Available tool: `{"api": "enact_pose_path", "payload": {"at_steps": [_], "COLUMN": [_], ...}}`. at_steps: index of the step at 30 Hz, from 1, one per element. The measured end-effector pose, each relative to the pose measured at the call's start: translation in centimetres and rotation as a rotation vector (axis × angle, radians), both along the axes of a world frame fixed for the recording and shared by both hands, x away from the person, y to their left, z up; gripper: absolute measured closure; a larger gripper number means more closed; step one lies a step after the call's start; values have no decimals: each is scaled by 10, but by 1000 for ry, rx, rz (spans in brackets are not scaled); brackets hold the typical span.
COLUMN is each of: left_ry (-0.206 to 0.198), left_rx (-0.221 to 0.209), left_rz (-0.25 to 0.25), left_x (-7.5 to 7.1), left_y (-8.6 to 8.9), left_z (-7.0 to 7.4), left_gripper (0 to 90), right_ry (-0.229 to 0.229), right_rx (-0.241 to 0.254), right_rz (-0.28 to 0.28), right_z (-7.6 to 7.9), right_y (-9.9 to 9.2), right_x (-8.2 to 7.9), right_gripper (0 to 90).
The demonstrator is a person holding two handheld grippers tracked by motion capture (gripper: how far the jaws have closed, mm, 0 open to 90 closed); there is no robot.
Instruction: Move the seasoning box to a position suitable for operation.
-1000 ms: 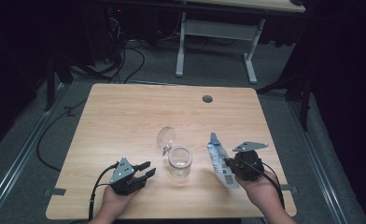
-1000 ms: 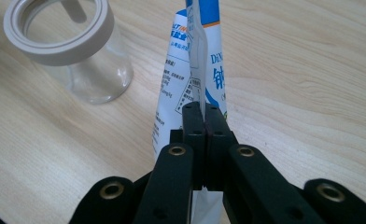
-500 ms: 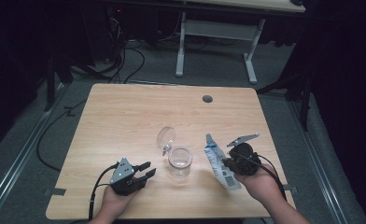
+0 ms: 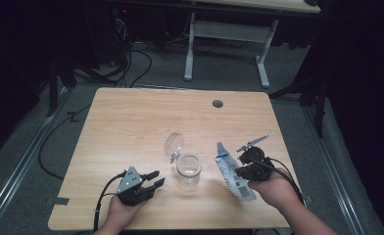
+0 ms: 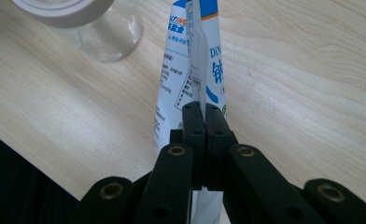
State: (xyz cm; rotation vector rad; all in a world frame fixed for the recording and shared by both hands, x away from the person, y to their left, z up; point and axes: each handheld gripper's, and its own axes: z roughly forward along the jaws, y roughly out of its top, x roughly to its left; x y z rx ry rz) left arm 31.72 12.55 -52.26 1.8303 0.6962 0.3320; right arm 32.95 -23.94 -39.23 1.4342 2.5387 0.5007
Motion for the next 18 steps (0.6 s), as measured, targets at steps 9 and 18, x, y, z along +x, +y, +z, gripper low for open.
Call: {"api": "enact_pose_path", "payload": {"at_steps": [9, 18], "left_ry": [0, 2], "left_rx": [0, -1], "left_rz": [-2, -8], "left_x": [-1, -1], "left_y": [-1, -1], "left_z": [0, 0], "left_gripper": [629, 619], "right_ry": [50, 94], "right_rx": [-49, -58], "right_rz": [20, 19], "right_z": [6, 12], "right_y": [3, 1], "right_x": [4, 7], "right_gripper": [900, 900]}}
